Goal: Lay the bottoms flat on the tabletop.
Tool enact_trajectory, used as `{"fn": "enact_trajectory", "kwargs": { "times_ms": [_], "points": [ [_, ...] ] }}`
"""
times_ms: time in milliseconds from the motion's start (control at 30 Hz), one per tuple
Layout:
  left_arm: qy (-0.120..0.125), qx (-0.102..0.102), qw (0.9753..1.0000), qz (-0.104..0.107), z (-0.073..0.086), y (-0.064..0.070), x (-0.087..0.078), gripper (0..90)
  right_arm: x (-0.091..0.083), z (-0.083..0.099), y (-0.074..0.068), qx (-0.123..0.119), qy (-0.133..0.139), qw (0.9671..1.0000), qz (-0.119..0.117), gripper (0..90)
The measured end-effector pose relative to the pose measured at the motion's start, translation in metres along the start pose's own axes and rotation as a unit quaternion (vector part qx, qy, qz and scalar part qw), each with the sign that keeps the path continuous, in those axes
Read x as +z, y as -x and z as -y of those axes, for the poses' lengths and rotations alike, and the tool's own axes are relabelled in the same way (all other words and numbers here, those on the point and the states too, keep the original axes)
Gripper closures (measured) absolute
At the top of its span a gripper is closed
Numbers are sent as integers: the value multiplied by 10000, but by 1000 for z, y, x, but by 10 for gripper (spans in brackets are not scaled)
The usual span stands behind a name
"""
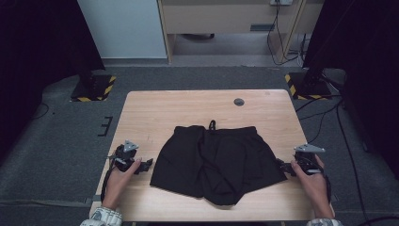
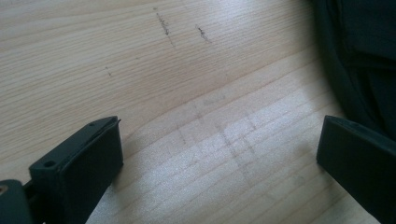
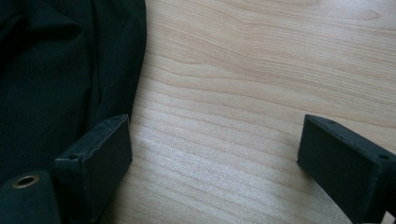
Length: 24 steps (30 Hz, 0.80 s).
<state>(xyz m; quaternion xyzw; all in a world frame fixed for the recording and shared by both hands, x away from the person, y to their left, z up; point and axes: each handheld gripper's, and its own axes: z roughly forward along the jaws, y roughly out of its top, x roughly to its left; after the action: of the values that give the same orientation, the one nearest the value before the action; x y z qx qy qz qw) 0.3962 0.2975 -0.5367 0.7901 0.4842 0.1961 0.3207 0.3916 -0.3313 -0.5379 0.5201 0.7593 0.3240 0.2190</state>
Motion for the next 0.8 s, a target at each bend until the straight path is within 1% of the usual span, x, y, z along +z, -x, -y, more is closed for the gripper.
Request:
{"fn": "enact_trajectory", "kwargs": {
  "times_ms": [167,200,233,267,333,367,400,433,467,500,567,600,633,667,700,733,767,800],
  "points": [
    [3,33,10000,34,0,2,0,0,0,0,-1,63,8,10000,42,101],
    [-13,51,10000,61,0,3,0,0,1,-1,-2,91,9,9999,83,100],
    [-13,51,10000,61,0,3,0,8,1,-1,-2,91,9,9999,83,100],
    [-50,104,9999,84,-3,4,-1,29,1,-1,-3,114,3,9999,124,100],
    [-62,113,9999,109,-4,5,-1,51,1,-1,-3,116,2,9999,128,101],
    [-60,143,9998,116,-6,7,-1,54,1,-2,-4,127,34,9998,114,127],
    [-60,143,9998,116,-6,7,-1,57,1,-2,-4,127,34,9998,114,127],
    [-9,176,9998,115,-8,9,-2,62,0,-1,-4,105,91,9999,96,168],
    [-9,176,9998,115,-8,9,-2,62,0,-1,-4,105,91,9999,96,168],
    [62,186,9997,158,-9,11,-4,63,-1,-2,-6,69,119,9999,45,209],
    [85,207,9996,177,-10,12,-5,64,-1,-2,-7,43,131,9999,43,222],
    [148,200,9992,327,-11,11,-5,66,-1,-5,-8,53,198,9998,-33,262],
    [148,200,9992,327,-11,11,-5,68,-1,-5,-8,53,198,9998,-33,262],
    [174,154,9989,408,-11,10,-4,69,1,-11,-9,153,216,9994,-203,308],
    [202,92,9987,457,-12,9,-3,69,1,-11,-9,153,216,9994,-203,308],
    [235,39,9984,521,-14,6,-1,97,4,-19,-7,173,273,9991,-292,370],
    [235,39,9984,521,-14,6,-1,113,4,-19,-7,173,273,9991,-292,370],
    [208,201,9987,425,-23,3,-1,117,6,-31,-6,212,379,9980,-464,424]
  ]
}}
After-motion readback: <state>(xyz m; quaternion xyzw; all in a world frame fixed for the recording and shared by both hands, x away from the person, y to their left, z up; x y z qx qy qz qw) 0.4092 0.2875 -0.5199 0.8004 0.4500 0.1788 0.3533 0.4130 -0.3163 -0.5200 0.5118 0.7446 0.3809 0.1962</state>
